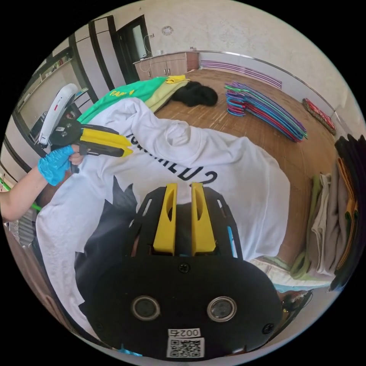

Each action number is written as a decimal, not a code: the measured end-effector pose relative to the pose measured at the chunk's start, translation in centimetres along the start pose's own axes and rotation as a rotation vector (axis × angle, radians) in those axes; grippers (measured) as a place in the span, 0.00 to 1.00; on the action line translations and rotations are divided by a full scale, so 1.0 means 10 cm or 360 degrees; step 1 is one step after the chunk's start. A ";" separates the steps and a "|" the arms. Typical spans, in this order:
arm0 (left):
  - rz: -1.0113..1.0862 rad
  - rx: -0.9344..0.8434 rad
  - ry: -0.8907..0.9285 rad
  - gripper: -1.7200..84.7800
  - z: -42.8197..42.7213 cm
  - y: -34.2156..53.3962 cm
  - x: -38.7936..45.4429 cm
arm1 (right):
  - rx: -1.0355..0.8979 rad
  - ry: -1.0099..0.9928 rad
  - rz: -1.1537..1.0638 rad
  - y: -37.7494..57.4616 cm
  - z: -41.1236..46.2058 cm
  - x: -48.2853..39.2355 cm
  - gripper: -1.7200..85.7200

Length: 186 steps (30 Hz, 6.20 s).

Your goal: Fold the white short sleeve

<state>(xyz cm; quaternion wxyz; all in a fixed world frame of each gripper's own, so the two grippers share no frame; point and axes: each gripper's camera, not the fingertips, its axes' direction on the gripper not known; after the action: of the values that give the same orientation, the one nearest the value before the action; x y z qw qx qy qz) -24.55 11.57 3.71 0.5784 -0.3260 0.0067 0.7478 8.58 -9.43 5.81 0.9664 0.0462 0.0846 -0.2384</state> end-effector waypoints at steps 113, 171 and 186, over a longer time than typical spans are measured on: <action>-0.0386 0.0260 -0.0025 0.11 -3.88 6.12 0.01 | 0.0049 -0.0469 -0.0491 -0.29 -2.69 -4.86 0.01; -0.0456 0.0188 -0.0407 0.01 -5.16 6.36 -0.10 | -0.0225 -0.0211 0.0122 2.49 -4.22 -1.66 0.13; -0.0386 0.0191 -0.0526 0.01 -5.37 6.04 -0.19 | 0.0446 -0.0301 0.0319 2.26 -5.36 -0.66 0.02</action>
<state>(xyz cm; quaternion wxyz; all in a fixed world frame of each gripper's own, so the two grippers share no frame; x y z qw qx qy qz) -51.10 -30.79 -59.81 0.6757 -0.1623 -0.0832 0.7143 5.78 20.42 -44.43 0.9730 0.1660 -0.0454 -0.1537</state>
